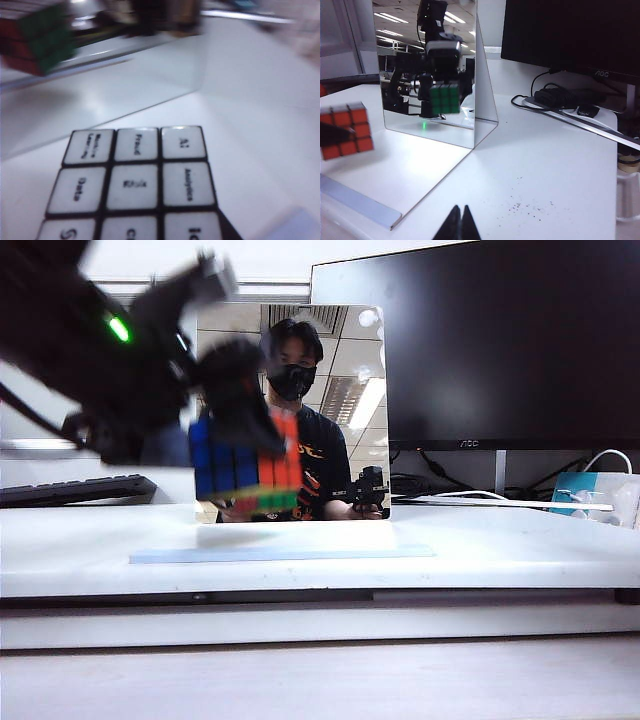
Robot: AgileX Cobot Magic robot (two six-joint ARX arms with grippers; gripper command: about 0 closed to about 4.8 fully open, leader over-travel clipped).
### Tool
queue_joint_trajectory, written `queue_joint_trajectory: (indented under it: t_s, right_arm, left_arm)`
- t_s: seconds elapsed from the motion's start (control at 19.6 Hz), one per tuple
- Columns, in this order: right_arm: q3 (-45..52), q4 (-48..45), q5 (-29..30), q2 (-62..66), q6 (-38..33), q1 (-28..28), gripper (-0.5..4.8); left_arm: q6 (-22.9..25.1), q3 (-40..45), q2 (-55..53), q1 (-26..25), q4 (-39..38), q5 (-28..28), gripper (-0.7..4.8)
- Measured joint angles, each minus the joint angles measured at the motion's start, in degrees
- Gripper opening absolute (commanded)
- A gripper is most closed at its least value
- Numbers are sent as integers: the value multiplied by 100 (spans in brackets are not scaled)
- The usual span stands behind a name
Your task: Move the the Rubik's Cube near the mirror.
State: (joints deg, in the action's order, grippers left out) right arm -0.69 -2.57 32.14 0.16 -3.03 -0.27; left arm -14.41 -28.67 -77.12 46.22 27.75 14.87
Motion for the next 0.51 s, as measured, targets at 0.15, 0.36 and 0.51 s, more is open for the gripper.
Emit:
queue_joint_trajectory:
  t_s: [0.15, 0.36, 0.51]
  right_arm:
    - [0, 0, 2, 0, 0, 0, -1]
    - [0, 4, 26, 0, -2, 0, -1]
    - [0, 13, 44, 0, -7, 0, -1]
  left_arm:
    - [-599, 0, -560, 70, 485, 452, -6]
    - [-1005, -15, -894, 518, 752, 1200, -6]
    - [-1047, -186, -914, 732, 798, 1851, -6]
